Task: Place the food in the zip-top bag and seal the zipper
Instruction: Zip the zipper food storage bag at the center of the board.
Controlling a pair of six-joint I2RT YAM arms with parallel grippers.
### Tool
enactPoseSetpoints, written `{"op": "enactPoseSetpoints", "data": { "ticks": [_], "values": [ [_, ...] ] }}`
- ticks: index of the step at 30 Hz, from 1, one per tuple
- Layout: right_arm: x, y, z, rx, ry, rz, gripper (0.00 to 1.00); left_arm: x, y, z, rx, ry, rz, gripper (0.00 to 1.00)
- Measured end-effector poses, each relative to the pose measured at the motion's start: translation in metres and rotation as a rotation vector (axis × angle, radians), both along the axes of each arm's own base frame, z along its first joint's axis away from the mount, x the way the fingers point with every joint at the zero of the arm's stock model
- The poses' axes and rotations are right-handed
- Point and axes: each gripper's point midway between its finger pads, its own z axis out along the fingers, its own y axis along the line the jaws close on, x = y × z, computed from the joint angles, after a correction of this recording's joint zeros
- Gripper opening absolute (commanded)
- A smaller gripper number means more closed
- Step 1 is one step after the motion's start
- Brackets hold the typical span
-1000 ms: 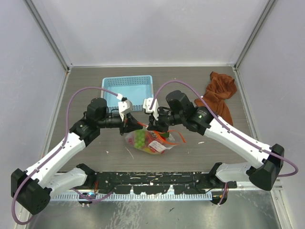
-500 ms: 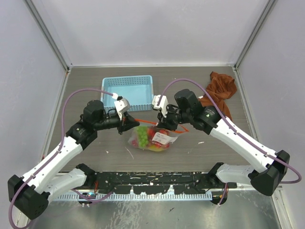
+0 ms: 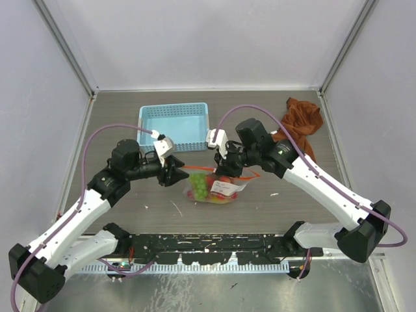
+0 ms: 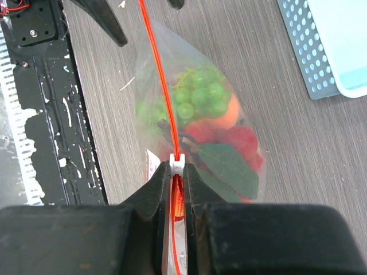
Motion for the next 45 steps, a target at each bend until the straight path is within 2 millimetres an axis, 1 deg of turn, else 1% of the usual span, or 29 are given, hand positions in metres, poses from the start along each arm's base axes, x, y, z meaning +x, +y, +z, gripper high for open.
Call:
{"op": "enactPoseSetpoints", "data": {
  "ticks": [1,2,4,8,11,13,16,20,23,25,29,30,40,45],
  "values": [
    [0.000,0.000,0.000,-0.002,0.001,0.003,0.00,0.000,0.000,0.000,0.007,-0.007,-0.007,0.58],
    [0.000,0.001,-0.001,-0.002,0.003,0.006,0.00,-0.001,0.000,0.002,0.012,-0.013,-0.017,0.61],
    [-0.001,0.001,-0.001,-0.003,0.007,0.013,0.00,-0.001,-0.002,0.007,0.015,-0.036,-0.042,0.65],
    [-0.003,0.002,-0.001,0.000,0.008,0.022,0.00,-0.002,-0.009,0.018,0.006,-0.069,-0.102,0.66],
    [-0.003,0.003,-0.001,0.002,0.009,0.029,0.00,-0.002,-0.016,0.021,0.003,-0.069,-0.152,0.67],
    [-0.003,0.004,0.000,0.003,0.011,0.034,0.00,-0.001,-0.020,0.019,0.002,-0.057,-0.179,0.66],
    [-0.002,0.005,-0.001,0.005,0.015,0.039,0.00,-0.003,-0.026,0.010,0.006,-0.020,-0.224,0.64],
    [-0.002,0.006,-0.002,0.007,0.021,0.045,0.00,-0.003,-0.035,0.001,0.012,0.017,-0.272,0.56],
    [-0.003,0.007,-0.001,0.009,0.022,0.047,0.00,-0.003,-0.039,-0.004,0.017,0.038,-0.294,0.46],
    [-0.003,0.007,-0.001,0.009,0.022,0.047,0.00,-0.004,-0.040,-0.007,0.019,0.050,-0.301,0.34],
    [-0.003,0.007,-0.001,0.009,0.022,0.047,0.00,-0.005,-0.041,-0.007,0.019,0.050,-0.308,0.01],
    [-0.003,0.006,-0.001,0.008,0.021,0.046,0.00,-0.005,-0.041,-0.008,0.020,0.052,-0.307,0.00],
    [0.004,0.004,-0.001,0.000,0.000,0.020,0.00,0.000,-0.036,-0.008,0.070,0.040,-0.259,0.00],
    [0.012,-0.004,-0.002,-0.007,-0.005,-0.029,0.00,0.004,-0.028,-0.005,0.101,0.011,-0.191,0.00]
  ]
}}
